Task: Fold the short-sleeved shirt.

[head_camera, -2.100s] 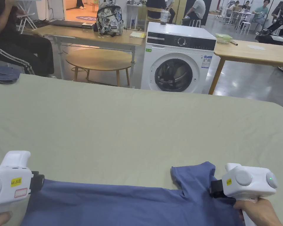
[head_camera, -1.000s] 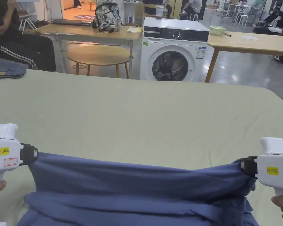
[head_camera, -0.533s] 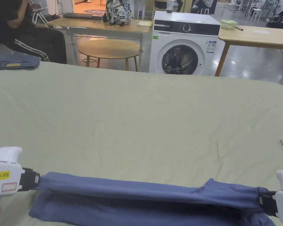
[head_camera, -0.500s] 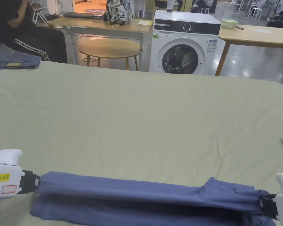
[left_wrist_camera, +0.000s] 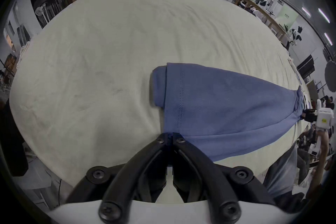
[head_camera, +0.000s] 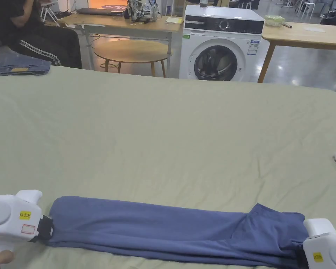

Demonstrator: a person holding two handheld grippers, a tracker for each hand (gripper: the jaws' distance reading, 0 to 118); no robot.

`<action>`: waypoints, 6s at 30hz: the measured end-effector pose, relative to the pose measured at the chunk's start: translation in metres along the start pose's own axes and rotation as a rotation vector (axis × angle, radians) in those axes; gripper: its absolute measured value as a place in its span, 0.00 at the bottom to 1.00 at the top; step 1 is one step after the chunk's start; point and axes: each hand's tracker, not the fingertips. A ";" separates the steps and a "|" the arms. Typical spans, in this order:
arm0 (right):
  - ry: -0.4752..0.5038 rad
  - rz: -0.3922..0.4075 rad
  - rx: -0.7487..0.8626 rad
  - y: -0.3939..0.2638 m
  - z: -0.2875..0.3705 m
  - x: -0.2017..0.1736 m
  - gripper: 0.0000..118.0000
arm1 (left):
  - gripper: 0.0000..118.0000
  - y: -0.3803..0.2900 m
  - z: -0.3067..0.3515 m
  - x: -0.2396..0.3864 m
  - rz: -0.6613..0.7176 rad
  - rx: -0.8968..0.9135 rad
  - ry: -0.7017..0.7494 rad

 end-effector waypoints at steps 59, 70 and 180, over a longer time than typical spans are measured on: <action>0.065 -0.137 0.904 0.083 0.077 -0.147 0.00 | 0.18 0.024 0.020 -0.064 0.230 0.245 -0.365; 0.089 -0.116 0.859 0.081 0.069 -0.149 0.00 | 0.62 0.018 -0.031 -0.079 0.420 0.000 -0.691; 0.070 -0.202 0.756 0.053 0.055 -0.094 0.00 | 0.00 0.015 -0.081 0.216 0.059 -0.208 -0.679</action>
